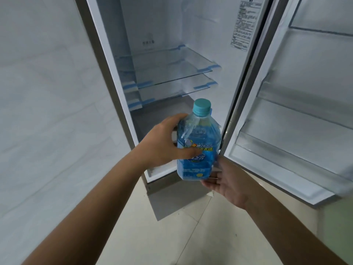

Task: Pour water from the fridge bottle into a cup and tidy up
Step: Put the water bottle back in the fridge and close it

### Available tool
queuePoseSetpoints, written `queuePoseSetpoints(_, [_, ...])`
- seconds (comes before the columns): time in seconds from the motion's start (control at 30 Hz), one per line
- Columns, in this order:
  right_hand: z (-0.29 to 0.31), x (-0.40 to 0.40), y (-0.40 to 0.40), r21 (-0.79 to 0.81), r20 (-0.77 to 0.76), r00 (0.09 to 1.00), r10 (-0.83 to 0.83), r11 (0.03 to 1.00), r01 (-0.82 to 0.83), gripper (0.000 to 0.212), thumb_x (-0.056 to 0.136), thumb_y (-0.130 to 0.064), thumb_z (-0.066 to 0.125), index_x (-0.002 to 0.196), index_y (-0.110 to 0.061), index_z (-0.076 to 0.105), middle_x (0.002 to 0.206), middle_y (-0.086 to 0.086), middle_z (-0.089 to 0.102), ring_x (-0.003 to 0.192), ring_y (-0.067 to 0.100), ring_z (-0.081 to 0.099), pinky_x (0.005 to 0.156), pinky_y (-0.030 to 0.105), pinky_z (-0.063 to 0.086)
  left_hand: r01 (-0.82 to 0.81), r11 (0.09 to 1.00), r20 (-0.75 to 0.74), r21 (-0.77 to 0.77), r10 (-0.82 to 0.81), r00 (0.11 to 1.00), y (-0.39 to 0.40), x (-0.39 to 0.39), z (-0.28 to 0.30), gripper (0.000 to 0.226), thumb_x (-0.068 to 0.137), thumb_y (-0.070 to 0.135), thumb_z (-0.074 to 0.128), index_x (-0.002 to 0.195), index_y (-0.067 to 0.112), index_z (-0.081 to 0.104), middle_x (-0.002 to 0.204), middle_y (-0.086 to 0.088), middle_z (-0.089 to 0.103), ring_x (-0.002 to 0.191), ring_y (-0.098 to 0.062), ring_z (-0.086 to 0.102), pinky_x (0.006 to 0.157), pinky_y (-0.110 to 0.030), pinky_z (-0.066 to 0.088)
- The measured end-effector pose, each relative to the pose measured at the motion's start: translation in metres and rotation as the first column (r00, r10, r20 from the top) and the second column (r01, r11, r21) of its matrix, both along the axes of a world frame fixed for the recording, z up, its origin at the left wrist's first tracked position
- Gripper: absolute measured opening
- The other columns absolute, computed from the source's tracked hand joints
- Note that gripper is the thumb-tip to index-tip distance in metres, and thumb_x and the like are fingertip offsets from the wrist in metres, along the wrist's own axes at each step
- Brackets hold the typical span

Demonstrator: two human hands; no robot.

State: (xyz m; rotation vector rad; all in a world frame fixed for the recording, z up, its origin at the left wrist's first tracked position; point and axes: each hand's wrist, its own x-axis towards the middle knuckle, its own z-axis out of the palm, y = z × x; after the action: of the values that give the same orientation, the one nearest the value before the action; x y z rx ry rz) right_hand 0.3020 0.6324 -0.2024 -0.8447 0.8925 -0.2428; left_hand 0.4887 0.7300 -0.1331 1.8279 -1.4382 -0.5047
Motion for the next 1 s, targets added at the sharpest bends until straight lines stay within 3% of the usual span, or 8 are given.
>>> queuePoseSetpoints(0.07, [0.007,0.008,-0.017,-0.001,0.006,1.000,0.014,1.000,-0.014,0.047,0.087,-0.046,0.058,0.116,-0.010,0.064,0.106,0.020,0.070,0.106,0.034,0.064,0.085,0.039,0.056,0.001,1.000,-0.007,-0.008,-0.001,1.000,-0.013,0.009,0.005,0.079,0.067,0.053,0.076,0.137,0.028,0.047,0.122,0.013,0.062,0.108,-0.005,0.062,0.093,-0.032,0.056])
queuePoseSetpoints(0.2, [0.016,0.024,-0.058,-0.011,0.025,0.999,0.044,0.999,-0.044,0.060,0.077,-0.049,0.063,0.120,-0.007,0.061,0.113,0.025,0.067,0.105,0.034,0.066,0.079,0.037,0.058,-0.022,0.999,-0.025,-0.024,0.022,0.999,-0.044,0.024,0.019,0.078,0.069,0.049,0.078,0.137,0.028,0.047,0.118,0.015,0.064,0.106,-0.003,0.064,0.092,-0.032,0.057])
queuePoseSetpoints(0.4, [0.033,0.051,-0.132,-0.042,0.104,0.989,0.109,0.994,-0.105,0.048,0.086,-0.043,0.064,0.123,-0.011,0.060,0.113,0.018,0.067,0.098,0.030,0.066,0.079,0.036,0.058,-0.123,0.989,-0.072,-0.080,0.118,0.990,-0.098,0.041,0.040,0.076,0.069,0.051,0.078,0.135,0.027,0.050,0.116,0.014,0.068,0.107,-0.002,0.065,0.095,-0.039,0.055])
queuePoseSetpoints(0.57, [0.045,0.077,-0.182,-0.072,0.133,0.969,0.208,0.977,-0.200,0.055,0.075,-0.045,0.065,0.117,-0.009,0.064,0.107,0.019,0.070,0.098,0.029,0.065,0.087,0.038,0.057,-0.264,0.954,-0.109,-0.142,0.250,0.962,-0.136,0.049,0.049,0.097,0.065,0.050,0.081,0.147,0.025,0.037,0.128,0.010,0.063,0.116,-0.005,0.062,0.099,-0.038,0.053])
queuePoseSetpoints(0.67, [0.053,0.094,-0.203,-0.079,0.157,0.960,0.230,0.972,-0.220,0.048,0.080,-0.042,0.064,0.116,-0.010,0.064,0.097,0.013,0.073,0.097,0.027,0.067,0.085,0.037,0.057,-0.382,0.909,-0.150,-0.168,0.359,0.921,-0.155,0.054,0.053,0.090,0.067,0.043,0.087,0.142,0.022,0.041,0.127,0.009,0.063,0.115,-0.005,0.062,0.100,-0.037,0.053])
queuePoseSetpoints(0.8, [0.062,0.115,-0.218,-0.159,0.174,0.934,0.313,0.945,-0.287,0.034,0.092,-0.036,0.059,0.113,-0.010,0.065,0.103,0.014,0.070,0.103,0.026,0.065,0.092,0.037,0.055,-0.508,0.829,-0.263,-0.234,0.449,0.854,-0.170,0.063,0.054,0.085,0.064,0.046,0.086,0.135,0.017,0.049,0.121,0.009,0.067,0.112,-0.004,0.064,0.095,-0.033,0.055])
queuePoseSetpoints(1.0, [0.071,0.148,-0.226,-0.303,0.174,0.908,0.381,0.898,-0.319,0.021,0.098,-0.027,0.054,0.106,-0.011,0.064,0.110,0.011,0.069,0.106,0.022,0.065,0.097,0.034,0.052,-0.501,0.830,-0.254,-0.244,0.444,0.859,-0.181,0.092,0.055,0.078,0.074,0.026,0.086,0.140,0.020,0.044,0.122,0.009,0.067,0.112,-0.007,0.064,0.091,-0.031,0.055])
